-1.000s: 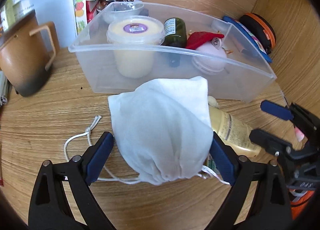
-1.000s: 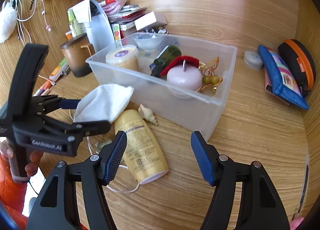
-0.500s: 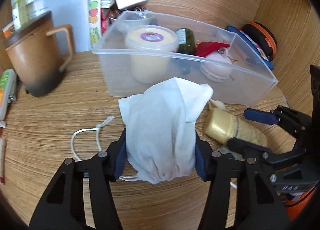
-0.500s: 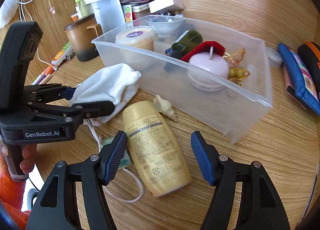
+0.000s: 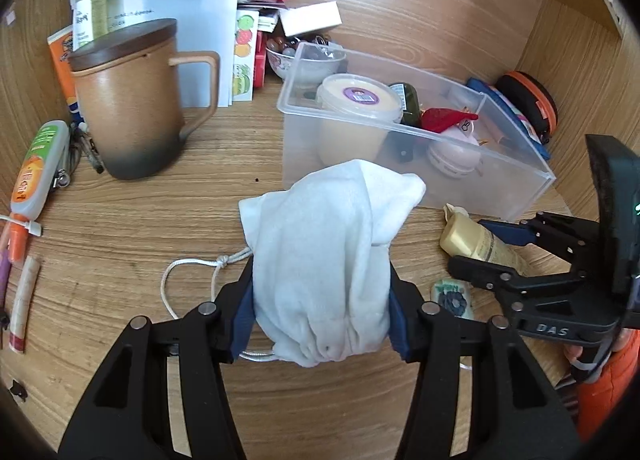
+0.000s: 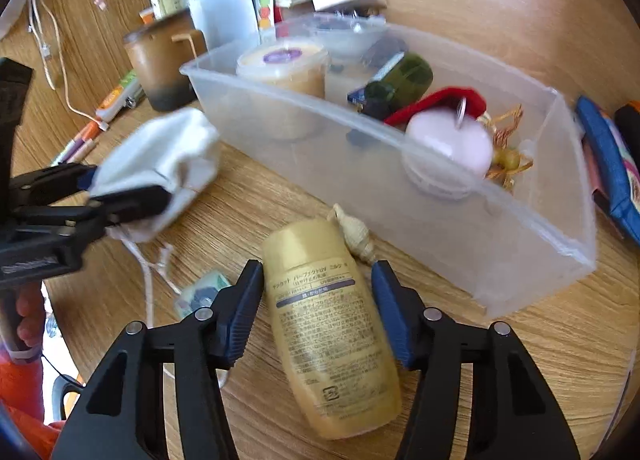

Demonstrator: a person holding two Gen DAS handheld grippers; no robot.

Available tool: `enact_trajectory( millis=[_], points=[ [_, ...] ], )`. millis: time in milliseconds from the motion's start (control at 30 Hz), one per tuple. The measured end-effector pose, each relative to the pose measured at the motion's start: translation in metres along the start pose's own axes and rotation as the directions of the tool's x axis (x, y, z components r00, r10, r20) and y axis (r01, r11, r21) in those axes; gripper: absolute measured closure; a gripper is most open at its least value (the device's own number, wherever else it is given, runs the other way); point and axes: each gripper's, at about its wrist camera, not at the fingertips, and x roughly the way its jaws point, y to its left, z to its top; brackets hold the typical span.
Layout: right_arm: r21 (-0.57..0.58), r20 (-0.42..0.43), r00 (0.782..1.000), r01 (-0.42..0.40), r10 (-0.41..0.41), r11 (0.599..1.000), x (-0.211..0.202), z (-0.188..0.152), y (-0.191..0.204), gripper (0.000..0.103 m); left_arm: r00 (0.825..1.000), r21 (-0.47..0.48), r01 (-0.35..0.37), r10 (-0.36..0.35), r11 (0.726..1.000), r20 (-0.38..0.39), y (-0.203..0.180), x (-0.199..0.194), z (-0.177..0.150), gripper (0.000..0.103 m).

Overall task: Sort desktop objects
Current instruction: 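Close the right tool on the yellow sunscreen bottle and lift it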

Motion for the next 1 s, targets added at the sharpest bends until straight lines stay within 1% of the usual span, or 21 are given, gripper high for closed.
enact_trajectory(
  millis=[100, 300, 433, 667, 833, 1000],
  points=[
    [-0.031, 0.009, 0.999, 0.041, -0.040, 0.999, 0.000, -0.002, 0.007, 0.053, 1.000, -0.007, 0.004, -0.004, 1.000, 0.004, 0.004, -0.001, -0.001, 0.049],
    [-0.016, 0.037, 0.998, 0.056, -0.056, 0.998, -0.001, -0.004, 0.014, 0.057, 1.000, -0.008, 0.023, -0.023, 1.000, 0.014, 0.003, -0.005, -0.001, 0.049],
    [0.015, 0.057, 0.997, 0.046, -0.047, 0.999, -0.006, -0.005, 0.014, 0.058, 0.999, 0.003, 0.027, -0.027, 1.000, 0.039, -0.001, -0.014, 0.002, 0.049],
    [0.063, 0.126, 0.992, 0.016, -0.024, 0.998, -0.025, -0.007, 0.011, 0.058, 0.997, 0.008, 0.037, -0.037, 0.999, 0.075, -0.007, -0.030, 0.008, 0.049],
    [0.079, 0.183, 0.983, -0.004, -0.010, 0.997, -0.044, -0.008, 0.007, 0.058, 0.993, 0.020, 0.047, -0.049, 0.999, 0.104, -0.015, -0.045, 0.011, 0.049],
    [0.096, 0.221, 0.975, -0.022, 0.000, 0.995, -0.057, -0.007, 0.000, 0.058, 0.990, 0.043, 0.054, -0.059, 0.998, 0.126, -0.027, -0.056, 0.014, 0.049]
  ],
)
